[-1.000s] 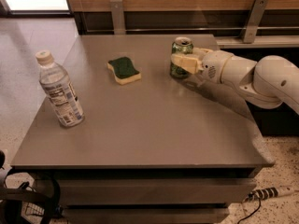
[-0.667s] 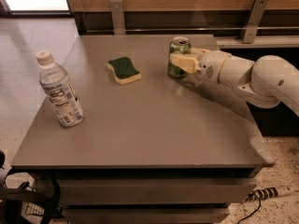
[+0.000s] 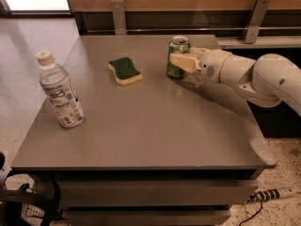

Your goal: Knock green can over

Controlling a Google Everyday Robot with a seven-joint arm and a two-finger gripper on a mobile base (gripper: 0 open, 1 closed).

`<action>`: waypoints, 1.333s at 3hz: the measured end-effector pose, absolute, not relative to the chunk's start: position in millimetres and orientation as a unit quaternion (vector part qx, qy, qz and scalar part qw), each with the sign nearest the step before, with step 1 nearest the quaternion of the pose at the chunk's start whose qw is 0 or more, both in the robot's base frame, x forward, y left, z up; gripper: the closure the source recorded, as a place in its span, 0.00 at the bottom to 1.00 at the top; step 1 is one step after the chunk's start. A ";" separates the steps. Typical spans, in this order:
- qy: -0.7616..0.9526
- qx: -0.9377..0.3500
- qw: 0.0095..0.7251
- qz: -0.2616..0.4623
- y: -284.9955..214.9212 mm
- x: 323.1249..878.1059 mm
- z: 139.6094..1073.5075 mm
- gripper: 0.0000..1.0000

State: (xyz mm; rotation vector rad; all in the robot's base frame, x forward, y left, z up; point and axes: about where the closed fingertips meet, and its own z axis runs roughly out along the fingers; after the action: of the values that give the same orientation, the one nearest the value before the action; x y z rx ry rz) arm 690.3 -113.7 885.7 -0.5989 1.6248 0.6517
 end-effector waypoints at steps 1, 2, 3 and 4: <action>0.702 -0.264 0.600 0.278 -113.9 690.3 890.2 1.00; 0.716 -0.307 0.582 0.233 -132.8 688.4 927.2 1.00; 0.729 -0.340 0.559 0.200 -146.2 685.3 949.1 1.00; 0.743 -0.374 0.525 0.182 -150.0 682.4 957.9 1.00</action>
Offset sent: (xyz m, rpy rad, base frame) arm -0.0033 -0.0474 0.0730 -0.2622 -0.0099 0.0078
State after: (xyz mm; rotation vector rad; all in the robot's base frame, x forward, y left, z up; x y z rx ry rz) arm 682.4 -150.0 957.9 -0.8949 1.7764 0.4357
